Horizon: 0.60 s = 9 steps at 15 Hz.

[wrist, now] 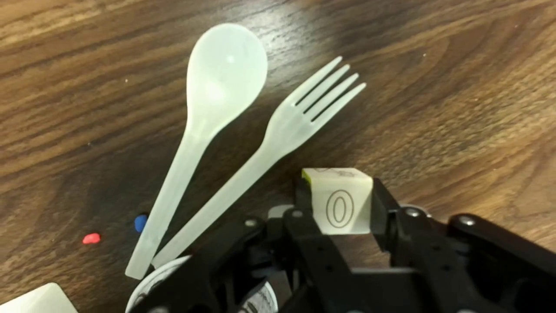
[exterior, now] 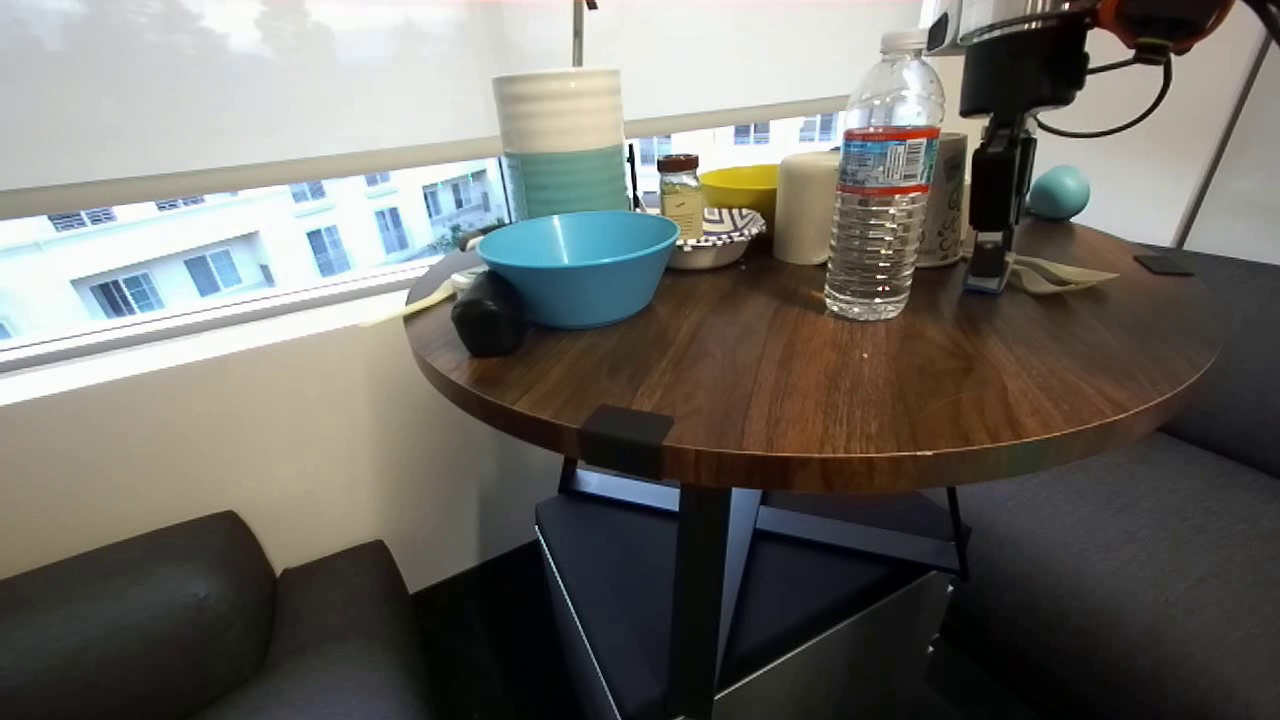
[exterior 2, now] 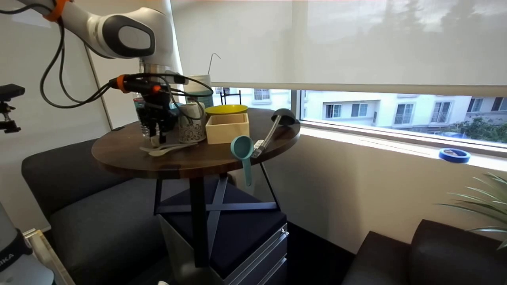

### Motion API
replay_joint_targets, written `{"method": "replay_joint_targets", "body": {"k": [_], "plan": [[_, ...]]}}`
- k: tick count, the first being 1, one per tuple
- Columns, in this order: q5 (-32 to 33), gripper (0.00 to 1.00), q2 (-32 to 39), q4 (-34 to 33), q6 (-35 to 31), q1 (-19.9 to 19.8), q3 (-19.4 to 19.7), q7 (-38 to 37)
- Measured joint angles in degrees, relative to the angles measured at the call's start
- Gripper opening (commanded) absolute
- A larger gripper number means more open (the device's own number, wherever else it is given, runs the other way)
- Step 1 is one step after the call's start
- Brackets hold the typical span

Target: Put the white block on top of the water bottle

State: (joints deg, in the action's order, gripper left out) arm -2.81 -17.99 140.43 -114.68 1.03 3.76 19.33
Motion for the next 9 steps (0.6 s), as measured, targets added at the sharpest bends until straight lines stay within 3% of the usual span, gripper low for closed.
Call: {"method": "replay_joint_targets", "body": {"k": [5, 9], "plan": [[0.0, 0.11, -2.7, -1.8, 1.7, 0.0, 0.2, 1.2], [0.3, 0.11, -7.3, -5.5, 8.1, 0.0, 0.2, 3.0]]}}
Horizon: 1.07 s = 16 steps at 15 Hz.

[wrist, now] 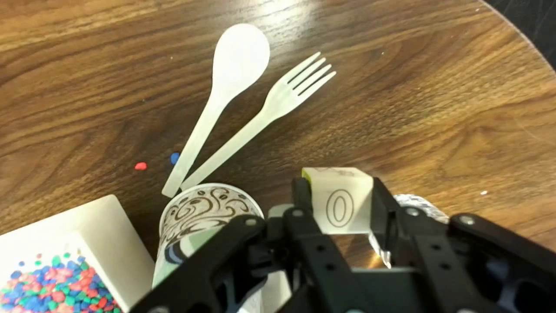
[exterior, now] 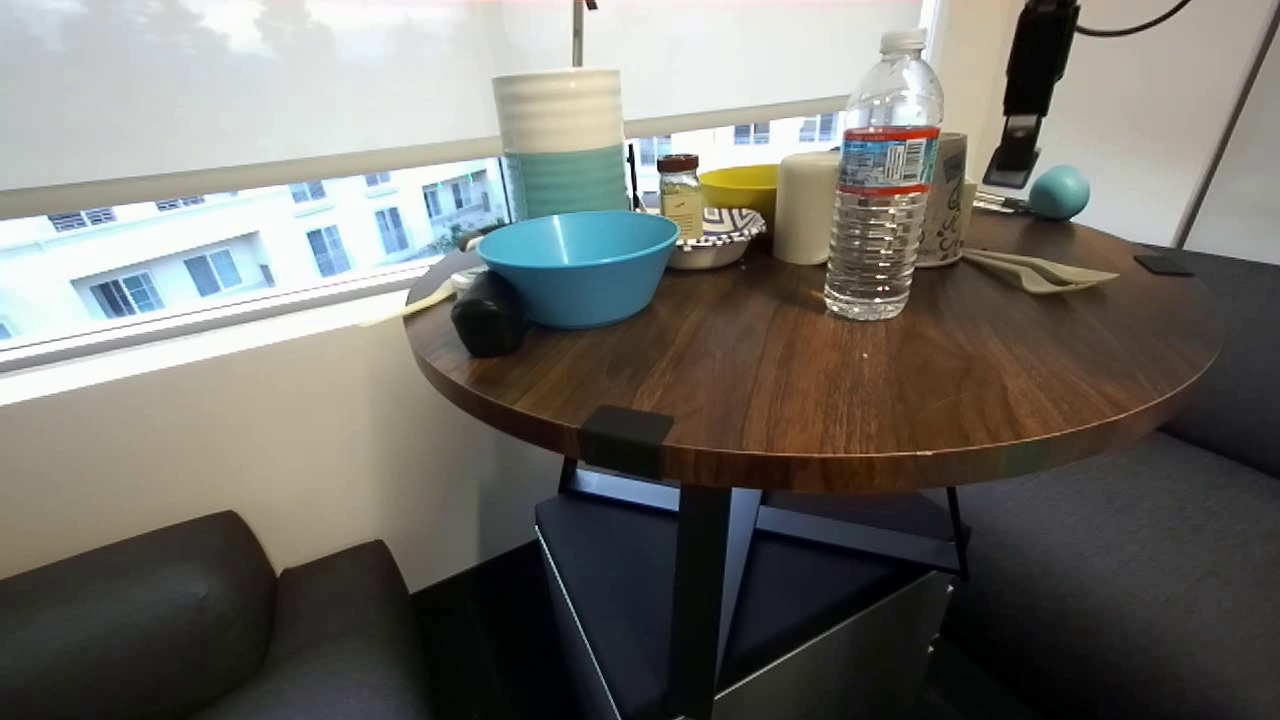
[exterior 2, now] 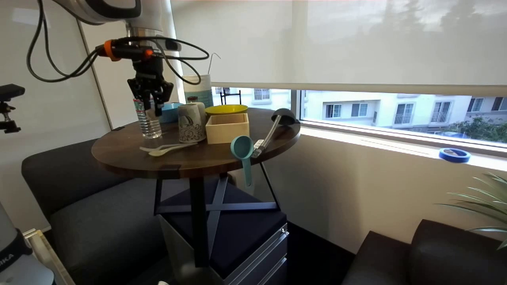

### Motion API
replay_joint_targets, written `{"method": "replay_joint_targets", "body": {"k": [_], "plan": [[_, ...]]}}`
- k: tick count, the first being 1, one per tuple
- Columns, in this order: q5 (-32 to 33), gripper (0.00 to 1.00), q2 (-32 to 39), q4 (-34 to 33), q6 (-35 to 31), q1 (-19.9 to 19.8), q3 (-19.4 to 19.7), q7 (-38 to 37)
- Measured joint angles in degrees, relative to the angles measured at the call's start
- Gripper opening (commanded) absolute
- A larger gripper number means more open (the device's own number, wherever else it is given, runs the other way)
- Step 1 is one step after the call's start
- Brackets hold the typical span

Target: Put the white block on top of the water bottle

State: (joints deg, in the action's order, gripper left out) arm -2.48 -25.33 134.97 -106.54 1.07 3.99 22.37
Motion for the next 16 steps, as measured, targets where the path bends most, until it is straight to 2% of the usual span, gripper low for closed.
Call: {"method": "replay_joint_targets", "body": {"k": [6, 12, 16], "plan": [[0.0, 0.11, -2.5, -8.3, 8.7, 2.6, -1.1, 0.9], [0.0, 0.11, -0.2, -15.0, 11.2, 6.0, -4.5, 0.9], [0.2, 0.11, 2.0, -17.7, 11.6, 6.8, -5.6, 1.3]]}}
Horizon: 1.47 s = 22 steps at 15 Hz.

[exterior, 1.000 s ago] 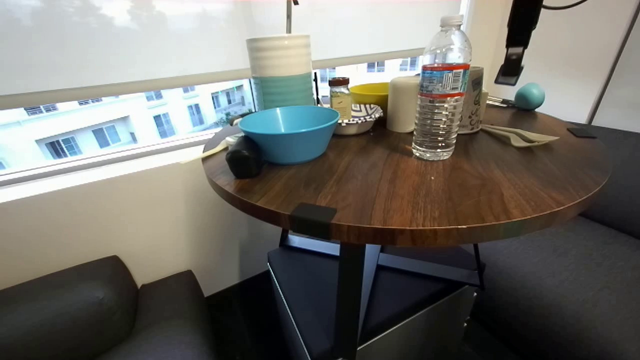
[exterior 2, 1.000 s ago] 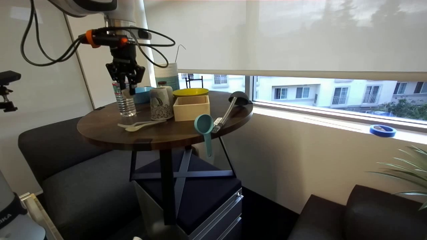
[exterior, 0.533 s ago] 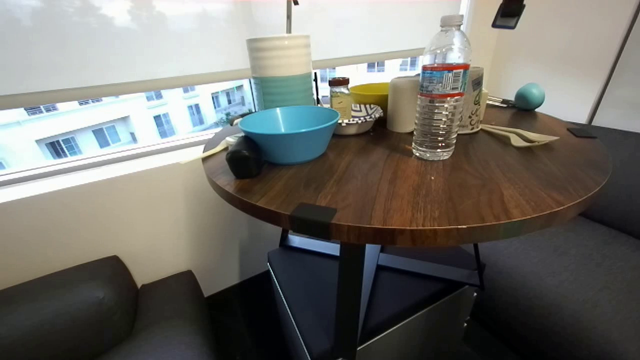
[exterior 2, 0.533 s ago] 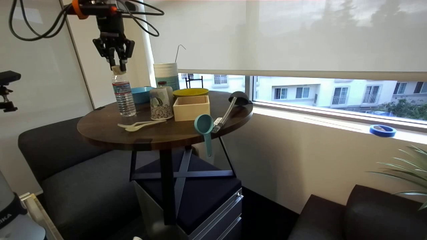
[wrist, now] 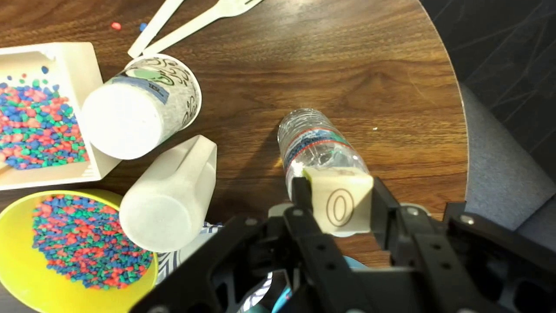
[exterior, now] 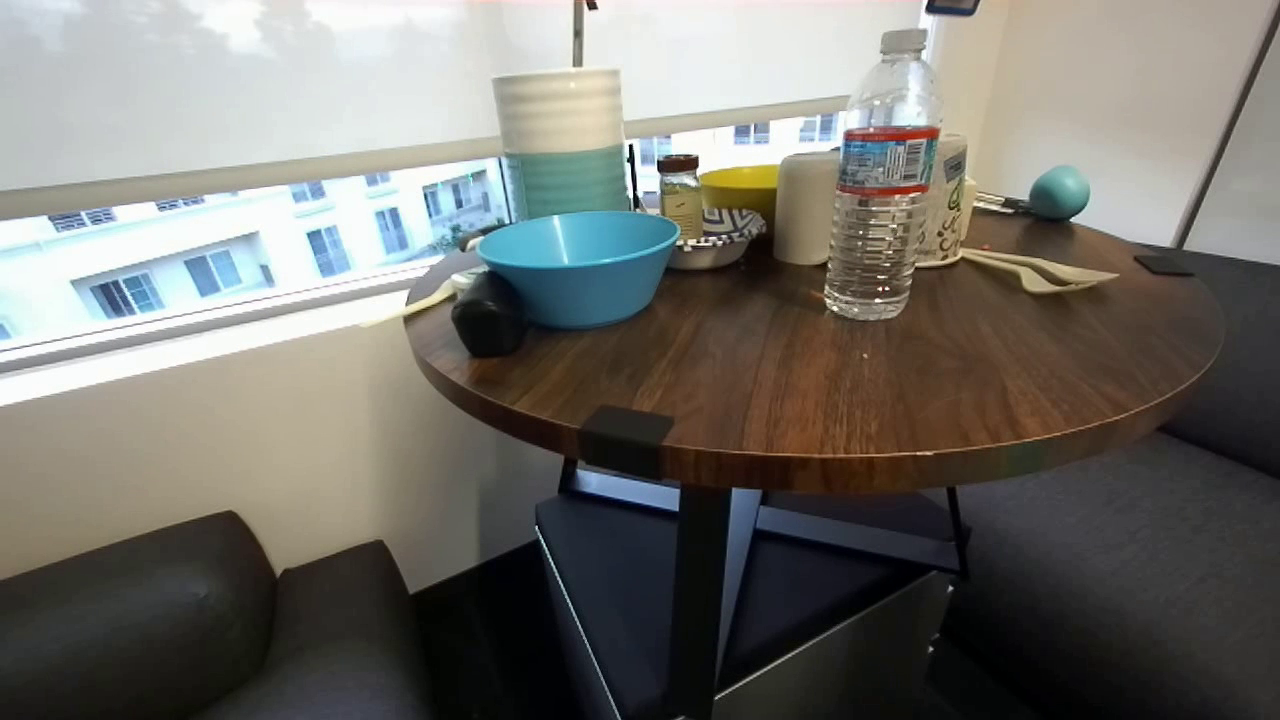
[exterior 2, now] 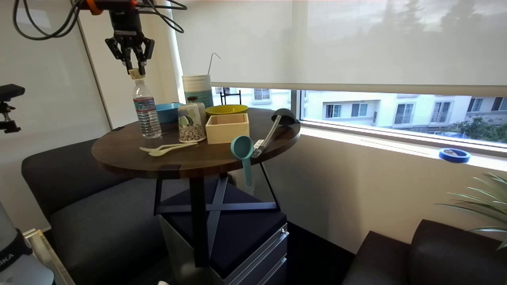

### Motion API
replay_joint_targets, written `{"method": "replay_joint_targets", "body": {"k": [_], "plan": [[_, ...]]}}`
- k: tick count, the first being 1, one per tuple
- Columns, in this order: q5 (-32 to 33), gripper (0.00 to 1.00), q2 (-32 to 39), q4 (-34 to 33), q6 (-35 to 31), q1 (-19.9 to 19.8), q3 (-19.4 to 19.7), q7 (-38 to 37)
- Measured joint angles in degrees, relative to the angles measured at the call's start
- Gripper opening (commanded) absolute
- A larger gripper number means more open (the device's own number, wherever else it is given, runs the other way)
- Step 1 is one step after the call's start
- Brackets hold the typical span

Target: Put the white block on top of the water bottle

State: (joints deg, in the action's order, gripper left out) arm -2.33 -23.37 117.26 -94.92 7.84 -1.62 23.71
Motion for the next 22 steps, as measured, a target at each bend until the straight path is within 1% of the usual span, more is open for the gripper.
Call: {"method": "replay_joint_targets", "body": {"k": [8, 12, 17, 22], "plan": [[0.0, 0.11, 4.5, -4.6, 1.4, 0.5, -0.9, 0.7], [0.3, 0.11, 6.5, -6.7, 3.6, 0.5, -1.6, 1.1], [1.5, 0.11, 8.3, -8.4, 6.2, 0.6, -2.5, 1.2], [2.0, 0.11, 9.0, -9.0, 6.3, 0.6, -3.2, 1.2]]}}
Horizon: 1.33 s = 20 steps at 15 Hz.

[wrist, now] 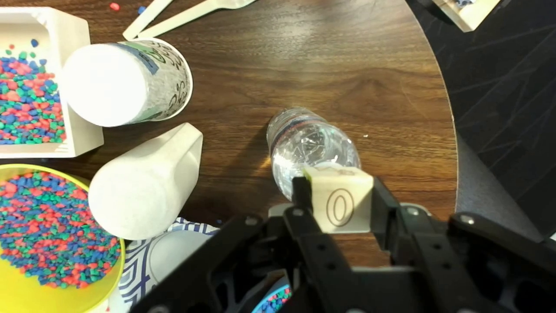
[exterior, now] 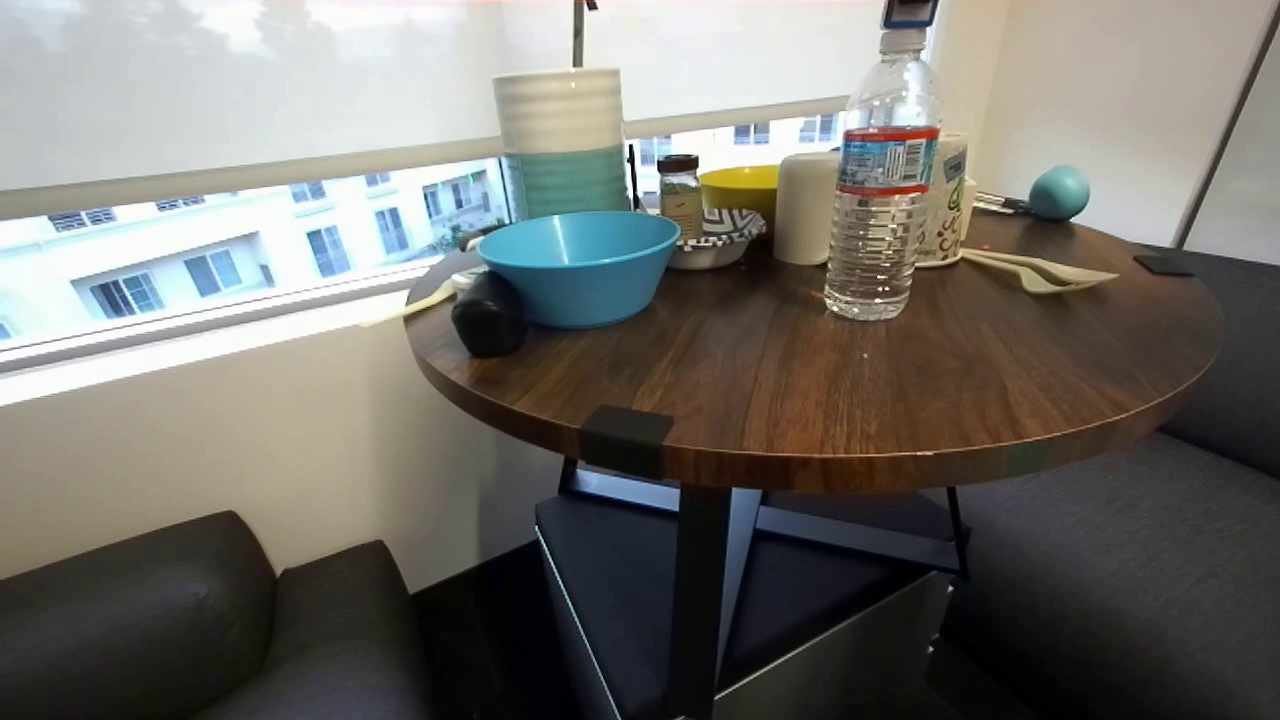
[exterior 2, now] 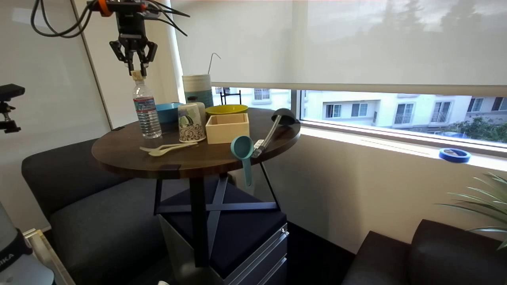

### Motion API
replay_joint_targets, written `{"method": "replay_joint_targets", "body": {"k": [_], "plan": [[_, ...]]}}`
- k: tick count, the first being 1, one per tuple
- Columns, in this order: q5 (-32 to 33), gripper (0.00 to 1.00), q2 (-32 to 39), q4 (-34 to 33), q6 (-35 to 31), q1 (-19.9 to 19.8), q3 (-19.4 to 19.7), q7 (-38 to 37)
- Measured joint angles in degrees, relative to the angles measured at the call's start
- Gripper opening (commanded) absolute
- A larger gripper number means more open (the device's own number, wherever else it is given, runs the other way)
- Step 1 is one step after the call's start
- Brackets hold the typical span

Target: Put the white block on top of the water bottle

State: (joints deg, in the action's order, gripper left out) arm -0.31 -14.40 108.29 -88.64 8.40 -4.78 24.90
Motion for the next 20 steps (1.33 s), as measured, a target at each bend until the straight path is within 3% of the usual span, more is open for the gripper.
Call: {"method": "replay_joint_targets", "body": {"k": [20], "plan": [[1.0, 0.11, 0.5, -0.5, 0.0, 0.0, -0.5, 0.0]]}}
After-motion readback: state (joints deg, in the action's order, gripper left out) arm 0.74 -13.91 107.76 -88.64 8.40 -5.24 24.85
